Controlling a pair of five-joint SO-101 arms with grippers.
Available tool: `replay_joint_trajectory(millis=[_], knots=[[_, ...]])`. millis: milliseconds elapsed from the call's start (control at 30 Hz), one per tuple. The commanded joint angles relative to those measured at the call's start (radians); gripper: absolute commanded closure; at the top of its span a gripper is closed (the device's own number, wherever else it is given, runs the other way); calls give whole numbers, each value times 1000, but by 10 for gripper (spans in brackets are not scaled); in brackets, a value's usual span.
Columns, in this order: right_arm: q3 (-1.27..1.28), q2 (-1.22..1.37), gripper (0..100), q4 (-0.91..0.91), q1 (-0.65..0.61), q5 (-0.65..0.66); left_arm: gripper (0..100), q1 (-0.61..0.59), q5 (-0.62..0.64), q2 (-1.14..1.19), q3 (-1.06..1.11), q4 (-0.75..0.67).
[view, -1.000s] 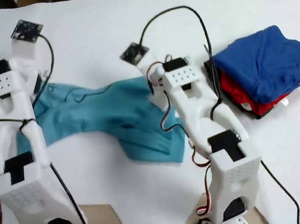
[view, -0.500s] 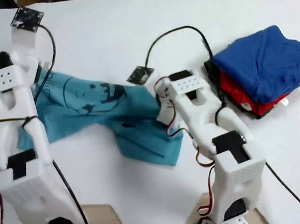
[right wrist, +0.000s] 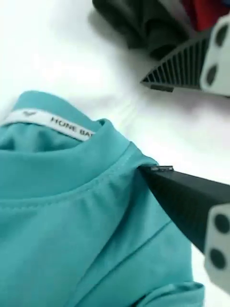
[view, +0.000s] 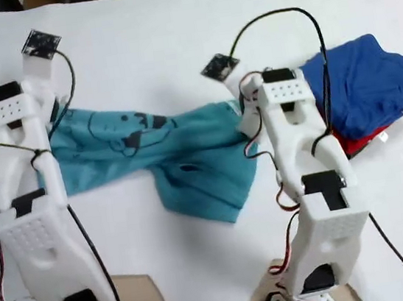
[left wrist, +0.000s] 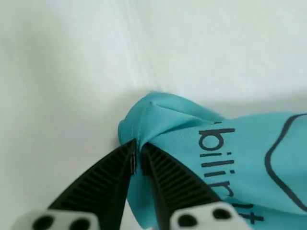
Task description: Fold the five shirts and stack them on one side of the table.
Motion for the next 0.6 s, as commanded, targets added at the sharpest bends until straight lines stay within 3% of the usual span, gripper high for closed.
replay_joint_trajectory(millis=[0,167,400,567], knots=[[-68,-33,755,68,-53,-38,968,-23,11,-58,-82,68],[15,-170,759,33,-140,-46,955,-23,15,-158,13,112],[339,-386,812,-150,-214,-48,954,-21,-8,-442,384,107],[440,-398,813,-170,-209,-43,954,-28,-83,-618,707,-51]])
